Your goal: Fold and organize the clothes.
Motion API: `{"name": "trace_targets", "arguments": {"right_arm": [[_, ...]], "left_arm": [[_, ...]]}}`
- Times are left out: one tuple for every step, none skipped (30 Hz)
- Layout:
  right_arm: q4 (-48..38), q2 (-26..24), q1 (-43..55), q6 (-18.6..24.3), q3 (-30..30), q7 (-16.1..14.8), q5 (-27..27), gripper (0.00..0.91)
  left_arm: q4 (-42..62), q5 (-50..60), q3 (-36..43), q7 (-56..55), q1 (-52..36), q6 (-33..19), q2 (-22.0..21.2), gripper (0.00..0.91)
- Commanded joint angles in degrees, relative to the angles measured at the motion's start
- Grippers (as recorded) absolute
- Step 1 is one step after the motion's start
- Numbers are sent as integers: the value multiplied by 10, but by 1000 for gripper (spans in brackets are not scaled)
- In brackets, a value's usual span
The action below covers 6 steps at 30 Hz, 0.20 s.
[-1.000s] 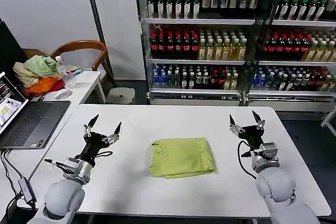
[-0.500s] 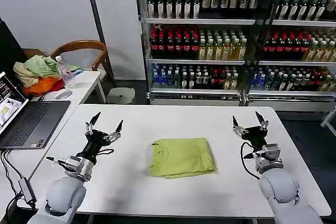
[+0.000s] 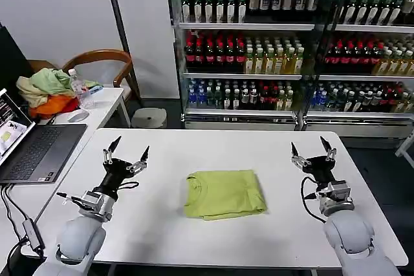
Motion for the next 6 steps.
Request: {"name": "trace_targets", "arguments": {"right_arm": [[2,1,-10,16,12,-11,-23,907],[1,3,-10,25,14,-15,-29,907],[1,4,-11,27,13,-17,-32,907],[0,5,-11,30,13,-17,-32,907],[-2,6,-10,31,11,-17,-32,907],[-3,7,-9,32,9,-17,-32,907]], "left_arm": [[-2,23,1,-9,0,-5,-1,907],[-4,26,1,-9,1,-5,-4,907],[-5,27,2,-9,2,-4,-5,907],[-6,29,3,-11,2,-4,-7,907],[-9,32,3,-11,2,-3,-9,907],[-9,31,2,-11,2,-2,-10,907]]}}
